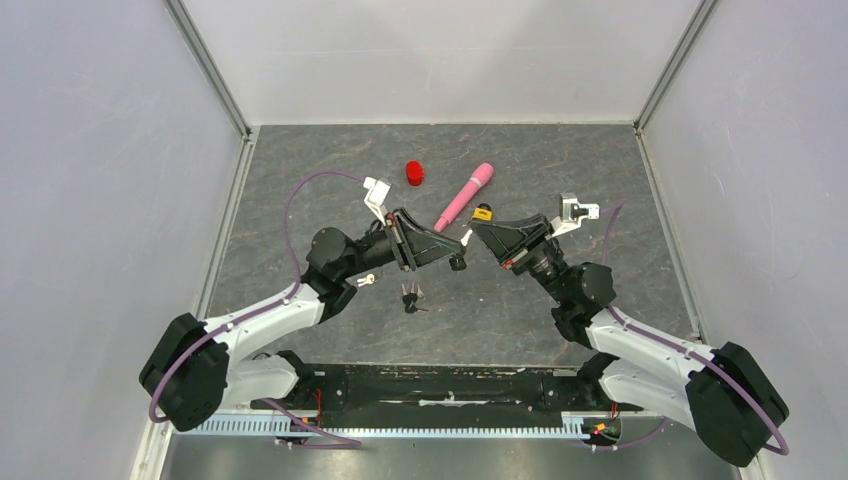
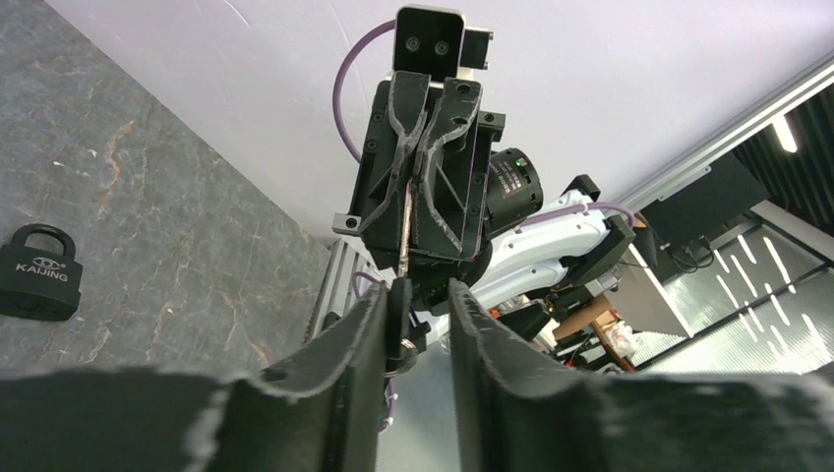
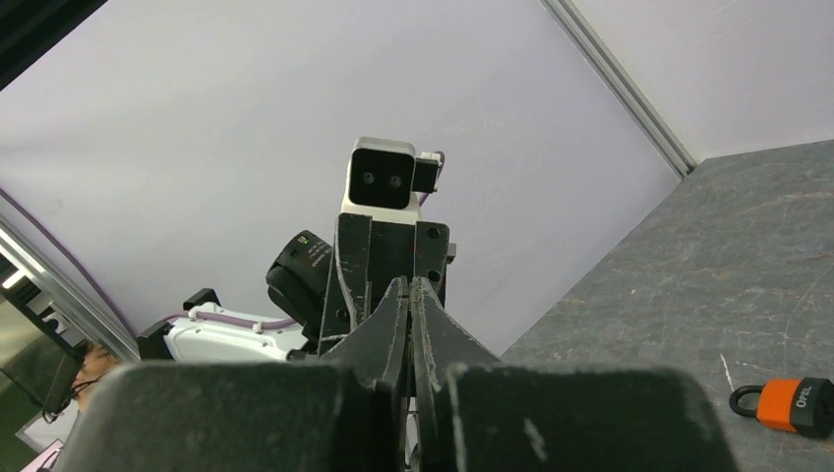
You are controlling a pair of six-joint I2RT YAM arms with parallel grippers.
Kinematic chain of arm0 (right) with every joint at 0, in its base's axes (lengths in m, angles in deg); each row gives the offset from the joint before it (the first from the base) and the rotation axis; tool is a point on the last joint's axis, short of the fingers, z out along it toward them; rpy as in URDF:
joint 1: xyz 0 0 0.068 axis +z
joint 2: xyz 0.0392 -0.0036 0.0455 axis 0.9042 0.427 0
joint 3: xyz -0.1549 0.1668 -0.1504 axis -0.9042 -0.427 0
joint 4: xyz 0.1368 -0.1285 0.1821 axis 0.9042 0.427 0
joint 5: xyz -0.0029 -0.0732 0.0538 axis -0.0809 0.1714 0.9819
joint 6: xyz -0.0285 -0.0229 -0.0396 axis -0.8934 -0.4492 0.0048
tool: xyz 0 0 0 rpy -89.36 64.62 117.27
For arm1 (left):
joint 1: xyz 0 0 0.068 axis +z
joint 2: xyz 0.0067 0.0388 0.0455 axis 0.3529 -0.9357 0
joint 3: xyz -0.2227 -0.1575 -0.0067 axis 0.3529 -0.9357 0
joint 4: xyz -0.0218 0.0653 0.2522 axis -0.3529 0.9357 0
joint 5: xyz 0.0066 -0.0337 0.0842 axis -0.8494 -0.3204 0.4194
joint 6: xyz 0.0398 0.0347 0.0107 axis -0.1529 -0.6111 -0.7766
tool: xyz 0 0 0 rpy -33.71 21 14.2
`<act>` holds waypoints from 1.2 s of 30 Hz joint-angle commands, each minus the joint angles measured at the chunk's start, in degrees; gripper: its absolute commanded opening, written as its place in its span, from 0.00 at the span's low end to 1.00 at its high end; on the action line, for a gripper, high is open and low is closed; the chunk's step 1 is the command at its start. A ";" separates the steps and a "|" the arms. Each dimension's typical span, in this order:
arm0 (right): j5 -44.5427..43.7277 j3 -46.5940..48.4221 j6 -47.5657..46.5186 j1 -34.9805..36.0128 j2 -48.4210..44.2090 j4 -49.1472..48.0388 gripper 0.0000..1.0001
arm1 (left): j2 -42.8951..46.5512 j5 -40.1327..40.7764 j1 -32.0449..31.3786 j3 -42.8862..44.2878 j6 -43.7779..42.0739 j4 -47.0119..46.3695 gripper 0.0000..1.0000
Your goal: Unlock with the key
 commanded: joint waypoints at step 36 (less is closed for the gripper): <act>-16.71 11.69 -18.79 -0.16 -9.22 48.11 0.56 | 9.77 14.65 0.67 17.25 -34.30 59.87 0.02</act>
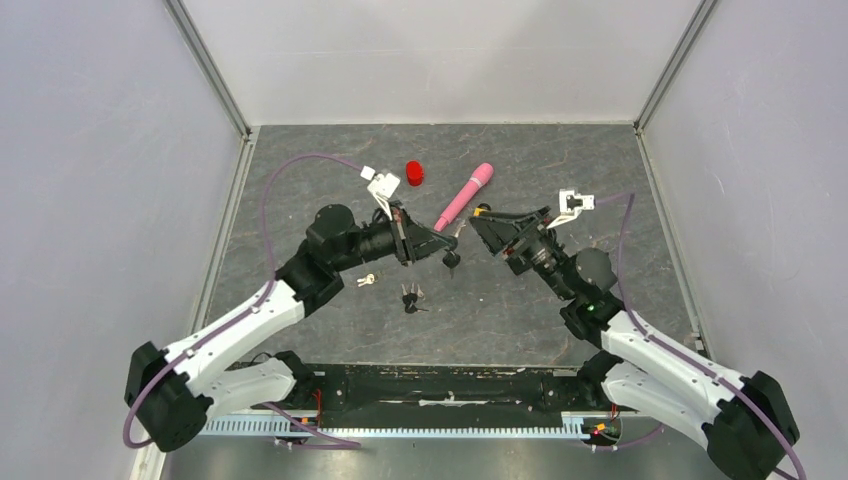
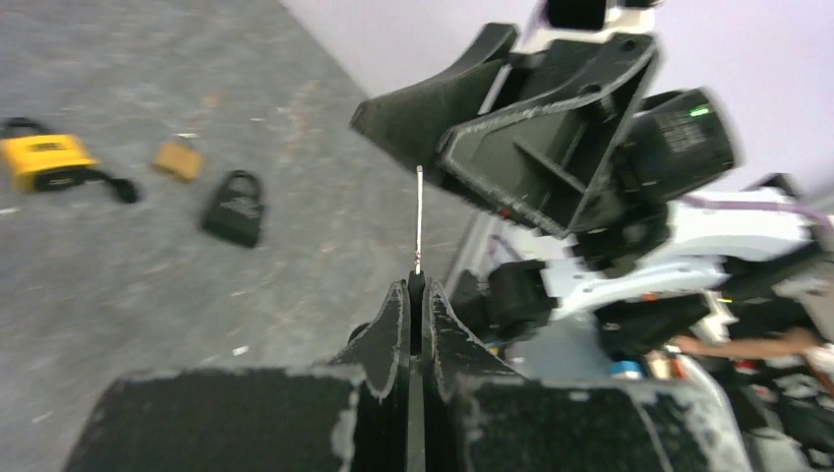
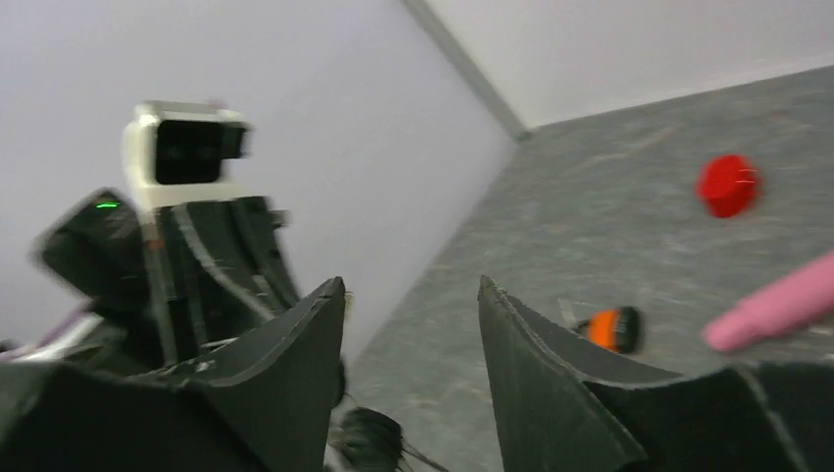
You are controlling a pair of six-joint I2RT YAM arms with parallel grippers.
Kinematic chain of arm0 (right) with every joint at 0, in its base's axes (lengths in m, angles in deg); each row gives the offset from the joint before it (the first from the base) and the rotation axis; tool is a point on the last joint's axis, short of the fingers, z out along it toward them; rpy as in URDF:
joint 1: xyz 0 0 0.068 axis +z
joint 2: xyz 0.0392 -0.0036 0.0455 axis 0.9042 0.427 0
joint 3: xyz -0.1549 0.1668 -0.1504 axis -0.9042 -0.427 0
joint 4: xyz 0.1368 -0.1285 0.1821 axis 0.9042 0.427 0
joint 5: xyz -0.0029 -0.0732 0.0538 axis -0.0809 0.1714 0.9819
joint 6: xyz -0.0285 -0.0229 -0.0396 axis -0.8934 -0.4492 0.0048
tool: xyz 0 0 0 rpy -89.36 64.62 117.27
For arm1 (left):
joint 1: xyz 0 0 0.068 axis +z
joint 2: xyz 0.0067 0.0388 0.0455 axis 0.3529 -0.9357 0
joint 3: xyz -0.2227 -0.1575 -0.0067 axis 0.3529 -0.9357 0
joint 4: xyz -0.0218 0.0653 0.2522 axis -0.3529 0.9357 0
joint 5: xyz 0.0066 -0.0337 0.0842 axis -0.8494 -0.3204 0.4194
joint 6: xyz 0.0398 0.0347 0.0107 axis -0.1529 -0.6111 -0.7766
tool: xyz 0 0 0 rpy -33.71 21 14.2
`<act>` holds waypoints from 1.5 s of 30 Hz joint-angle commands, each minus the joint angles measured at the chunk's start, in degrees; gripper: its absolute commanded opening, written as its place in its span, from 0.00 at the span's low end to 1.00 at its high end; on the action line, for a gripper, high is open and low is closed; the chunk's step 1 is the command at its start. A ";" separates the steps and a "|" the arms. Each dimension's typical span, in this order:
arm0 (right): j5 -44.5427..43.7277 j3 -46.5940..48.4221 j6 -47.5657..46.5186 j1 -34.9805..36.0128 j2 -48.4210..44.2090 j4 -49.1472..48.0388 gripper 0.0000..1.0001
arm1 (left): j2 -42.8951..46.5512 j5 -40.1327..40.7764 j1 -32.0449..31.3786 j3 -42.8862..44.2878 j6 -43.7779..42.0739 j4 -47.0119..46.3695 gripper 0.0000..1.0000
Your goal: Unlock with the key
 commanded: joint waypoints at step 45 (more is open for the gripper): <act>-30.52 42.99 22.59 -11.97 52.47 97.63 0.96 | 16.55 29.83 12.11 2.90 -32.77 44.74 0.02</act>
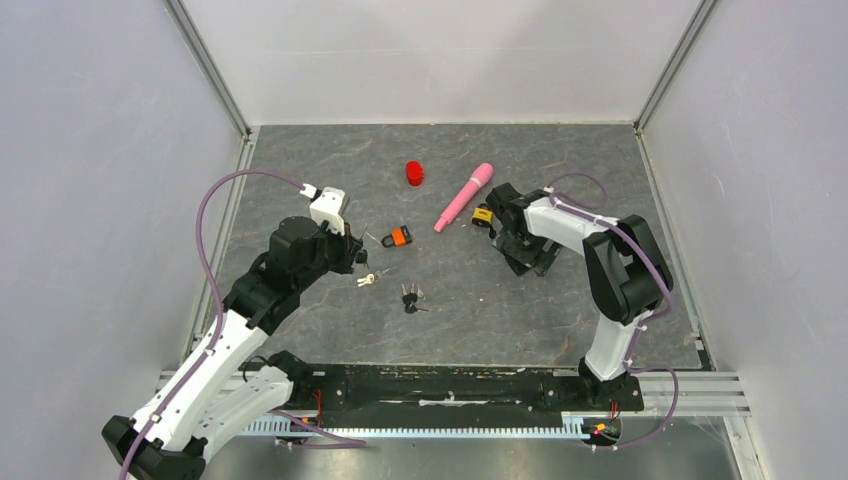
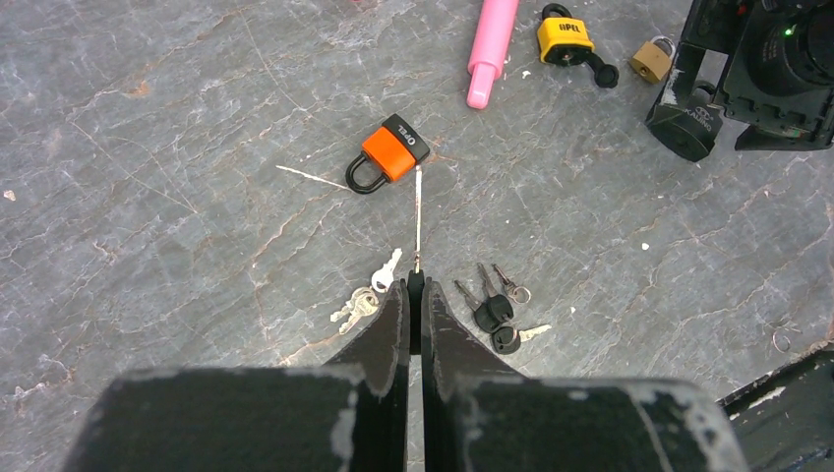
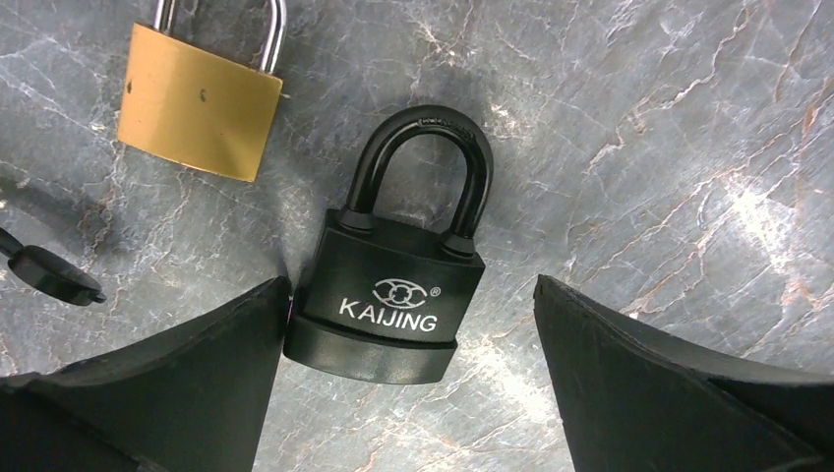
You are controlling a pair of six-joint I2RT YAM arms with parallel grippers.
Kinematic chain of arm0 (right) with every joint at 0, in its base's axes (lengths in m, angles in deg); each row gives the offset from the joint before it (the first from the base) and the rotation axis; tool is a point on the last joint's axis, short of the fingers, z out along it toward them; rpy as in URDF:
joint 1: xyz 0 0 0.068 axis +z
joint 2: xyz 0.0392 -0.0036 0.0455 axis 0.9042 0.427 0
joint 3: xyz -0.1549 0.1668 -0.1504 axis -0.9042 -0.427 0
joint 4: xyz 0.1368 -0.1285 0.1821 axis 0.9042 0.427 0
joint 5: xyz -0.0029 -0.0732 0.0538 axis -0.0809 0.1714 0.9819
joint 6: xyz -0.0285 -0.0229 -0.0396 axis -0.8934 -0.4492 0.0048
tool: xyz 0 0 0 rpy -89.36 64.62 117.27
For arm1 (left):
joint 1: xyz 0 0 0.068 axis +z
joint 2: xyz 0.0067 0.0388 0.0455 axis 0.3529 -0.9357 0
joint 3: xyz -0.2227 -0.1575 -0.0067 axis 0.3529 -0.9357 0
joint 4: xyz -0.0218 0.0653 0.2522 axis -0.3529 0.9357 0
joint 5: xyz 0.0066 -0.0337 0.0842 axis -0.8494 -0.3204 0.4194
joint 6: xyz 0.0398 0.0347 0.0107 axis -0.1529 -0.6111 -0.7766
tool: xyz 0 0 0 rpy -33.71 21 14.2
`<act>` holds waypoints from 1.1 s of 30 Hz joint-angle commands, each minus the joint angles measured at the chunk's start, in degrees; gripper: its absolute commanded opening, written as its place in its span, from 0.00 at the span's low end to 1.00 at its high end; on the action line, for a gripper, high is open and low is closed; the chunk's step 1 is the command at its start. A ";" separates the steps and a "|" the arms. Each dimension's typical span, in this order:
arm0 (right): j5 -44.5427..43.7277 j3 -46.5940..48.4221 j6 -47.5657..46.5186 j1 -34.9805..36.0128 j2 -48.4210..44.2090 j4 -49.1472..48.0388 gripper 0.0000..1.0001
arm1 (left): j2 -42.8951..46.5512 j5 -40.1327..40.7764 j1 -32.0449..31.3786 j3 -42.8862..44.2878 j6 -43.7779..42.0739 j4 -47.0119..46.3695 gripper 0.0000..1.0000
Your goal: Unlock with the key
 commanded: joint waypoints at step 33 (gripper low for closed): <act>2.81 -13.30 2.73 -3.84 -7.02 -17.17 0.89 | -0.82 -0.98 0.50 -0.29 -1.27 -1.29 0.02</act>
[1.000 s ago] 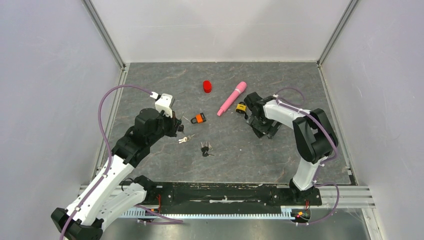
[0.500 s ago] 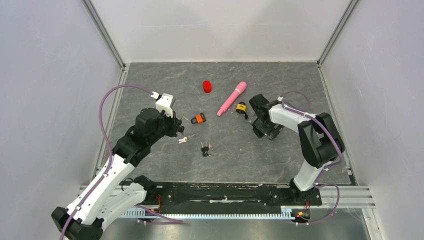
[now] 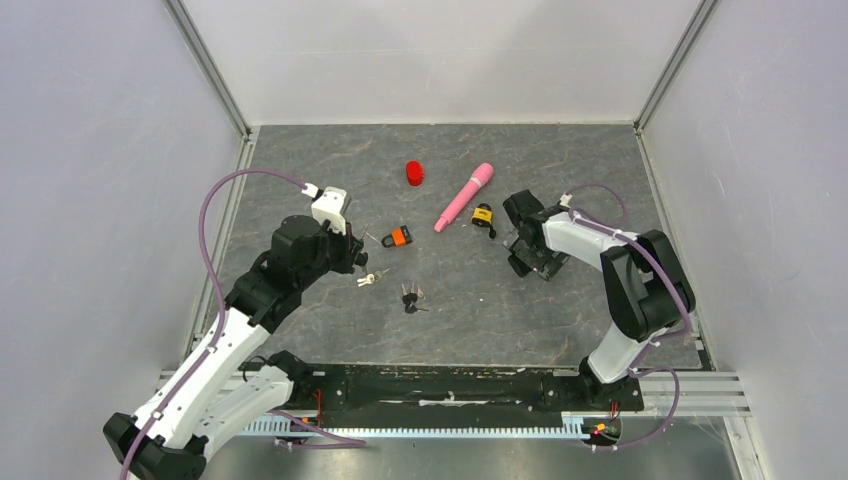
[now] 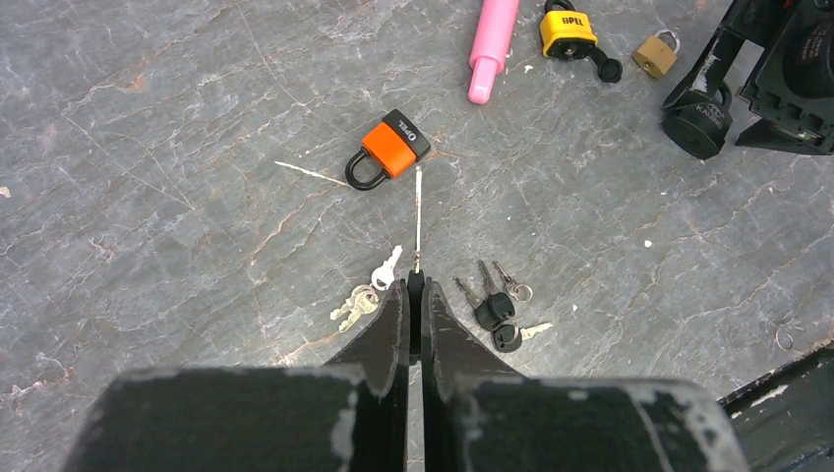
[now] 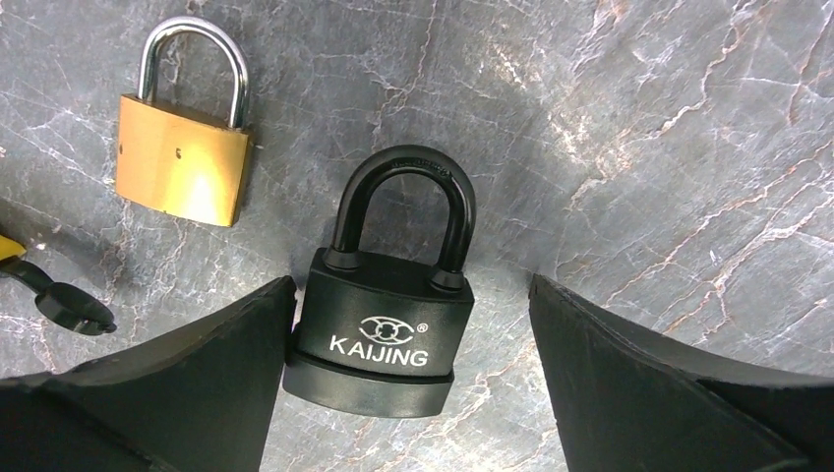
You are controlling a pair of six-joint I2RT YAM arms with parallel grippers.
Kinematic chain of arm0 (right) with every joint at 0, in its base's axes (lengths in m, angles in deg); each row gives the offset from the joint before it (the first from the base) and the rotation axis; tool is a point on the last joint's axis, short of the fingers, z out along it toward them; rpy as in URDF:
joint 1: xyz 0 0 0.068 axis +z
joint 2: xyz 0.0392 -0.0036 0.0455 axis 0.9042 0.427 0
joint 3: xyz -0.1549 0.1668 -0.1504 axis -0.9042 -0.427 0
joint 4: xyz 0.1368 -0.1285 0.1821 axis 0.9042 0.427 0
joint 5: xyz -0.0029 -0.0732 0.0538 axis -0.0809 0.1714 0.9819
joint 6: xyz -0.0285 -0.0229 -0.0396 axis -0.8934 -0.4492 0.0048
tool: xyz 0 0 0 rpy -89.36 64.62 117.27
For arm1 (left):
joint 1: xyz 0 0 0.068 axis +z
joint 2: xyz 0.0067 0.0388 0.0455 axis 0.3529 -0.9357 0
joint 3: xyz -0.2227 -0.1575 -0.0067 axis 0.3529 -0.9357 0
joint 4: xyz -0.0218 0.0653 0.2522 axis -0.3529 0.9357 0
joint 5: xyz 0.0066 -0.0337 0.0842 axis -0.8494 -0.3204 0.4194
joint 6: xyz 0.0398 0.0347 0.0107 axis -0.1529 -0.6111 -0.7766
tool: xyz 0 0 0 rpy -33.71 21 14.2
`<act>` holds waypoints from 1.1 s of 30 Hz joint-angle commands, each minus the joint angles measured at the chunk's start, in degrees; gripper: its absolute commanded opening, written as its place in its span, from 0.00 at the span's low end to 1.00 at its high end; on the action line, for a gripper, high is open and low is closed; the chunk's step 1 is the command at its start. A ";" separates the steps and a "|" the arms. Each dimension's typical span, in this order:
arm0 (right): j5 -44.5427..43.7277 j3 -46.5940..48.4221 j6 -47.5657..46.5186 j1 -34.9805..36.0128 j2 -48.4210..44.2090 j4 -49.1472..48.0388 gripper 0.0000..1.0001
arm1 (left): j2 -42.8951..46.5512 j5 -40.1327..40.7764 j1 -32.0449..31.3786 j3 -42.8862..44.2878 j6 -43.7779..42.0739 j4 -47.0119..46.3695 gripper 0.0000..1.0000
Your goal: Unlock with the key
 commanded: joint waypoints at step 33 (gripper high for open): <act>10.96 4.41 -17.70 4.53 8.36 -5.41 0.64 | -1.58 -1.58 0.62 -0.12 -1.17 -1.11 0.02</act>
